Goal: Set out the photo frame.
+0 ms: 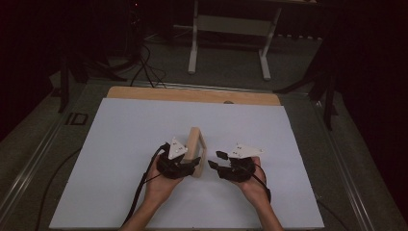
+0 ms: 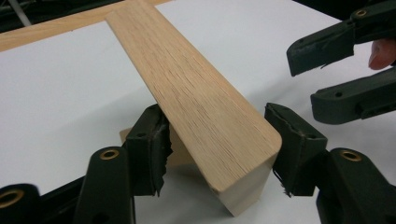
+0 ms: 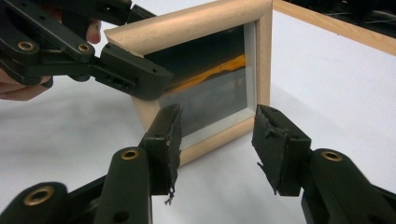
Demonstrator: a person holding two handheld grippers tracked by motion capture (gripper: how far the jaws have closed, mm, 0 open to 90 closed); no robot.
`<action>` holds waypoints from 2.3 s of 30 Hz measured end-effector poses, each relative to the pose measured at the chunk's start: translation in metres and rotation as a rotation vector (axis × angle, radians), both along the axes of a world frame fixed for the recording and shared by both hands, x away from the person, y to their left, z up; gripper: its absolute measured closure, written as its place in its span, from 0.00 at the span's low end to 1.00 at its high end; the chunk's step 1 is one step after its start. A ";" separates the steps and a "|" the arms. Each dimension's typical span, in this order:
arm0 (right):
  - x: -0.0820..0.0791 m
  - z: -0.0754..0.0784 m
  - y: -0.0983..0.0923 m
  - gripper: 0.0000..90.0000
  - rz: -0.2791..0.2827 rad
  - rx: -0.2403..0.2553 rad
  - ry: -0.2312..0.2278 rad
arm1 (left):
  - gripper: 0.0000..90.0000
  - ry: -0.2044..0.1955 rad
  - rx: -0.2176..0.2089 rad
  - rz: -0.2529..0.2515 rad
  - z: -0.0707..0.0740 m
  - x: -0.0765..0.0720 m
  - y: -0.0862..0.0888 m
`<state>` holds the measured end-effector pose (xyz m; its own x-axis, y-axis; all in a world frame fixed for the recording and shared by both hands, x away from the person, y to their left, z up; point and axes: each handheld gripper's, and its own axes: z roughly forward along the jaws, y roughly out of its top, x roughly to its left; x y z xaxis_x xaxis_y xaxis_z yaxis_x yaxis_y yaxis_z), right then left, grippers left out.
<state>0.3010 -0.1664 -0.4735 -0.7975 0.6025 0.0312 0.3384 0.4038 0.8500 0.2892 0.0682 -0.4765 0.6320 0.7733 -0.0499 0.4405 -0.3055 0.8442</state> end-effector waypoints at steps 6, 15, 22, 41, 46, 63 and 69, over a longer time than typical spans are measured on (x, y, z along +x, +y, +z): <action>0.001 0.004 -0.004 0.56 -0.019 0.017 -0.012 | 0.52 -0.008 0.006 -0.004 0.000 -0.001 -0.001; 0.000 0.008 -0.005 0.55 -0.032 0.023 -0.028 | 0.66 -0.022 0.036 -0.013 0.001 -0.003 -0.001; 0.002 0.014 -0.001 0.56 -0.047 0.031 -0.052 | 0.67 -0.021 0.035 -0.024 0.001 -0.003 0.001; 0.010 0.026 0.002 0.81 -0.147 0.093 -0.122 | 0.67 -0.079 0.079 -0.129 -0.001 -0.013 -0.004; 0.017 0.029 0.007 0.91 -0.150 0.074 -0.148 | 0.67 -0.079 0.068 -0.131 -0.001 -0.014 -0.004; 0.047 0.032 0.030 1.00 -0.153 0.023 -0.156 | 0.66 -0.084 0.063 -0.139 -0.002 -0.015 -0.003; 0.055 0.029 0.037 1.00 -0.156 0.001 -0.133 | 0.66 -0.080 0.054 -0.136 -0.003 -0.015 -0.001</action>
<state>0.3564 -0.1294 -0.4449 -0.6918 0.7189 -0.0674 0.2814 0.3545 0.8917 0.2743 0.0673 -0.4793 0.7313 0.6807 0.0443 0.3238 -0.4036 0.8557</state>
